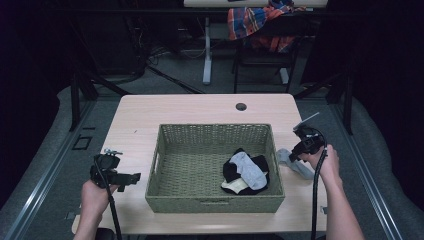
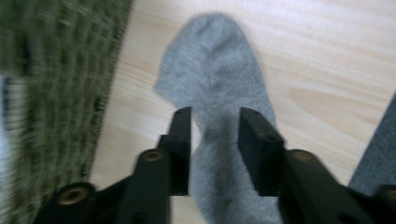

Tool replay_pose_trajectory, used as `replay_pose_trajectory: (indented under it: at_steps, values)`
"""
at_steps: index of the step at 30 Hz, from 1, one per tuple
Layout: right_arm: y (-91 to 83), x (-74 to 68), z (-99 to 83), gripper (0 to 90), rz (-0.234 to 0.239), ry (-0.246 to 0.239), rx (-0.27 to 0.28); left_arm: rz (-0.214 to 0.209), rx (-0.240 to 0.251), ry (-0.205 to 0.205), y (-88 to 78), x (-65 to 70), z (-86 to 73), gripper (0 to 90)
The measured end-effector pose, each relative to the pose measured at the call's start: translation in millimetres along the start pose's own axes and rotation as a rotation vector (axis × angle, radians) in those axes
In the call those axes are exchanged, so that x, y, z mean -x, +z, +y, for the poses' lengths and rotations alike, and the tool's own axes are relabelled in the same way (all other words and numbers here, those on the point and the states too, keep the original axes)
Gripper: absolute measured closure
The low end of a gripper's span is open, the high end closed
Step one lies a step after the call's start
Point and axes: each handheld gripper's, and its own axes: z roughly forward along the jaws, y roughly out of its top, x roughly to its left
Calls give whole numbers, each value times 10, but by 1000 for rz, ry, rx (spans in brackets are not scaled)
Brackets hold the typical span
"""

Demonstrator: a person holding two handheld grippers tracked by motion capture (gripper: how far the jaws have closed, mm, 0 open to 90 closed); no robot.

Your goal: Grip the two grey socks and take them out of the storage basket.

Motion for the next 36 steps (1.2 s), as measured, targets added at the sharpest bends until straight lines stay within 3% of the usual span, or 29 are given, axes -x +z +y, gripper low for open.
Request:
replay_pose_trajectory:
  at_steps: [5,8,10,15,26,36]
  values:
    - [-284,-34,-20,510,59,-5,91,-2,0,1,0,-2,-1,2]
    - [-459,-75,-36,407,65,-9,132,-3,0,1,1,-4,-1,2]
    - [-566,-116,-38,343,62,-36,138,-3,-1,0,-1,-7,-1,3]
    - [-735,-272,-36,255,38,-80,173,-1,-3,0,-2,-8,-1,3]
    - [-990,-677,-38,162,44,-221,194,2,-4,1,4,1,2,3]
    - [-973,-1057,-17,87,52,-324,149,0,-4,3,3,1,1,4]
